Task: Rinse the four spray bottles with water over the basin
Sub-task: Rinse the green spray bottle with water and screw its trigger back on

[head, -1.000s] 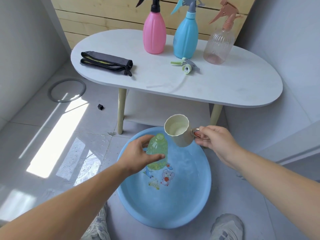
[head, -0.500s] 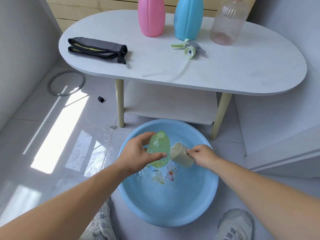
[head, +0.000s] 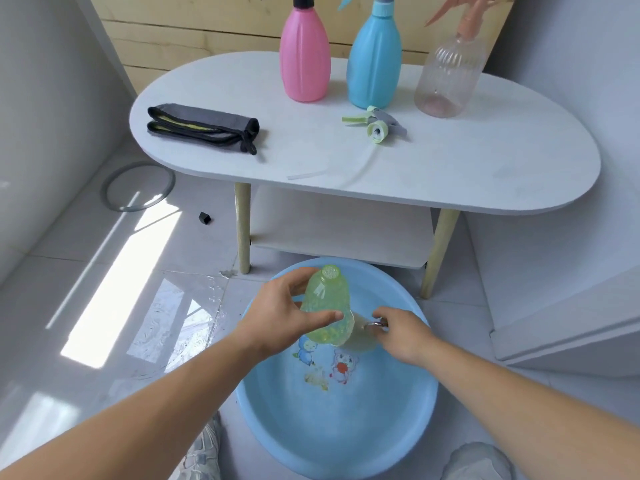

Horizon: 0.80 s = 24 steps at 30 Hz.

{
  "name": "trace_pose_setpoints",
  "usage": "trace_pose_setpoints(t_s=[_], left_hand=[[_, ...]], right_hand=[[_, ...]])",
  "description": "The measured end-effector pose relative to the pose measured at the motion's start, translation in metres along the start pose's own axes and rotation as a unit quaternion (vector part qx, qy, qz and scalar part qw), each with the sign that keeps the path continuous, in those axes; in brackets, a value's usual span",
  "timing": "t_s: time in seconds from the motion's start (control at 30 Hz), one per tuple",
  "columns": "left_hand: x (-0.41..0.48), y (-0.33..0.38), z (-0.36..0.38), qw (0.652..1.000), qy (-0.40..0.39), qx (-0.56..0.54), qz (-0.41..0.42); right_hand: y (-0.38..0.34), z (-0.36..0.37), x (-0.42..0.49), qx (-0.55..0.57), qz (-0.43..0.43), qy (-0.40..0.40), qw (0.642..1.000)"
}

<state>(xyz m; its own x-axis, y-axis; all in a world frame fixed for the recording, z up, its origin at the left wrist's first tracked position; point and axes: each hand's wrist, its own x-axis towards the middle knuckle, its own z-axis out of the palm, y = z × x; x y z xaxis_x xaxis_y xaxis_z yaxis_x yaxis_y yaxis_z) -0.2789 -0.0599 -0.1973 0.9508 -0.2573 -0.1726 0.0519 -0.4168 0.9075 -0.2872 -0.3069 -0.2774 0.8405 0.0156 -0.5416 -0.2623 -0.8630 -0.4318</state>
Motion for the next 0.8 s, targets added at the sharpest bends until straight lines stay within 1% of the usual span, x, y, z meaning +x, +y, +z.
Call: trace_pose_setpoints(t_s=[0.07,0.23,0.43,0.57,0.7,0.77,0.8], left_hand=[[0.001,0.01,-0.006,1.0,0.002,-0.002,0.008],[0.004,0.04,-0.028,0.999,0.019,-0.004,0.033],[0.002,0.082,-0.056,0.996,0.037,0.029,0.07],[-0.004,0.109,-0.077,0.995,0.037,0.024,0.085],[-0.008,0.138,-0.102,0.992,0.06,0.033,0.109],[-0.009,0.15,-0.113,0.991,0.069,0.024,0.116],[-0.009,0.156,-0.117,0.99,0.071,0.015,0.119]], right_hand=[[-0.006,-0.008,-0.004,0.02,0.002,0.015,1.0],[-0.031,-0.044,-0.017,0.089,-0.026,0.092,0.991],[-0.069,-0.103,-0.047,0.115,-0.084,0.124,0.982],[-0.094,-0.142,-0.072,0.209,-0.124,0.125,0.962],[-0.119,-0.176,-0.094,0.28,-0.147,0.128,0.94],[-0.125,-0.181,-0.095,0.286,-0.142,0.123,0.94],[-0.125,-0.18,-0.093,0.268,-0.131,0.108,0.948]])
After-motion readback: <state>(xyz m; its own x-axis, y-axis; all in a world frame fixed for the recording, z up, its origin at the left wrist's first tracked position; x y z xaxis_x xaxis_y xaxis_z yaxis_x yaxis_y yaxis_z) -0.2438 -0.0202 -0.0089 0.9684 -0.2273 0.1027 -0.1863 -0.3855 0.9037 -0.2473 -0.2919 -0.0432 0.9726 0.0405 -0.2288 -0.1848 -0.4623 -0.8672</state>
